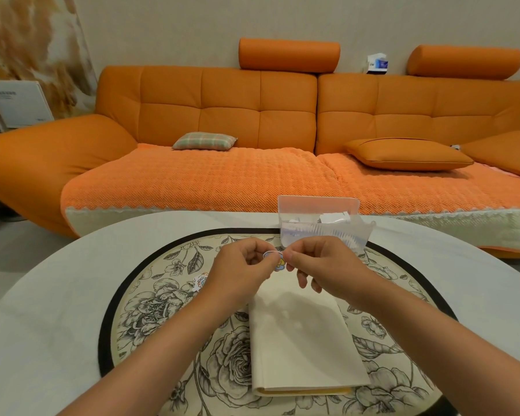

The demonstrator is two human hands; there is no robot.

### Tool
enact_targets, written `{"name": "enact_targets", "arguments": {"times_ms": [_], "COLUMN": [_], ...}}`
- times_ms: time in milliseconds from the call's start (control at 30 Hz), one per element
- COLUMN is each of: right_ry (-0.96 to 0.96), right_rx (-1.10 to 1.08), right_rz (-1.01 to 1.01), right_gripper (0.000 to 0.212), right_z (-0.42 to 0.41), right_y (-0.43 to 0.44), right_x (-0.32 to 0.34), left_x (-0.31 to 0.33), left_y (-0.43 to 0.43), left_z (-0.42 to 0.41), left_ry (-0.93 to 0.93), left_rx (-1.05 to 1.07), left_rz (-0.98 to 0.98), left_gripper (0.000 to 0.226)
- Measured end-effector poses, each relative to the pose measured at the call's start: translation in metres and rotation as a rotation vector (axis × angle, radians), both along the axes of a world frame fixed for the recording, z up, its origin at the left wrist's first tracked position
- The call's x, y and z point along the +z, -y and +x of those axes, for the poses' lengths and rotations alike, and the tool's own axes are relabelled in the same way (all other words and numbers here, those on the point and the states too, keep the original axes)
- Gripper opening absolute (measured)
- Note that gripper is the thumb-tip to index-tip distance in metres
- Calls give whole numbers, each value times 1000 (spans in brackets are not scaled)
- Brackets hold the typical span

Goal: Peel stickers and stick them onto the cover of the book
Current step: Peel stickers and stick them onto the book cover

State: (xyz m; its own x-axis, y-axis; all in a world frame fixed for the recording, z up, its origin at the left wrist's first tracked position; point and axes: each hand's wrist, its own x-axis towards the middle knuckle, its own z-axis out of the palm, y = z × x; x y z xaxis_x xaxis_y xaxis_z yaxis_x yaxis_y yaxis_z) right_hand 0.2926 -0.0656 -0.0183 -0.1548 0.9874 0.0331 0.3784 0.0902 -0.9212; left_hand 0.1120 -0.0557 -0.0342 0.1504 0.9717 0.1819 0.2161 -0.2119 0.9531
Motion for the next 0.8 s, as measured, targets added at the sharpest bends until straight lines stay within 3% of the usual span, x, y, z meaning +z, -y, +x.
{"name": "enact_targets", "arguments": {"times_ms": [133, 567, 800], "right_ry": [158, 335, 221], "right_rx": [-6, -99, -131], "right_rz": [129, 426, 331], "right_gripper": [22, 24, 29], "right_z": [-3, -14, -18], "right_y": [5, 10, 10], "right_x": [3, -7, -7], "left_x": [1, -1, -1], "left_y": [3, 9, 11], "left_z": [1, 8, 9], "left_ry": [-22, -31, -14], "left_rx": [14, 112, 144], "left_rz": [14, 57, 55], "left_gripper": [15, 14, 12]}}
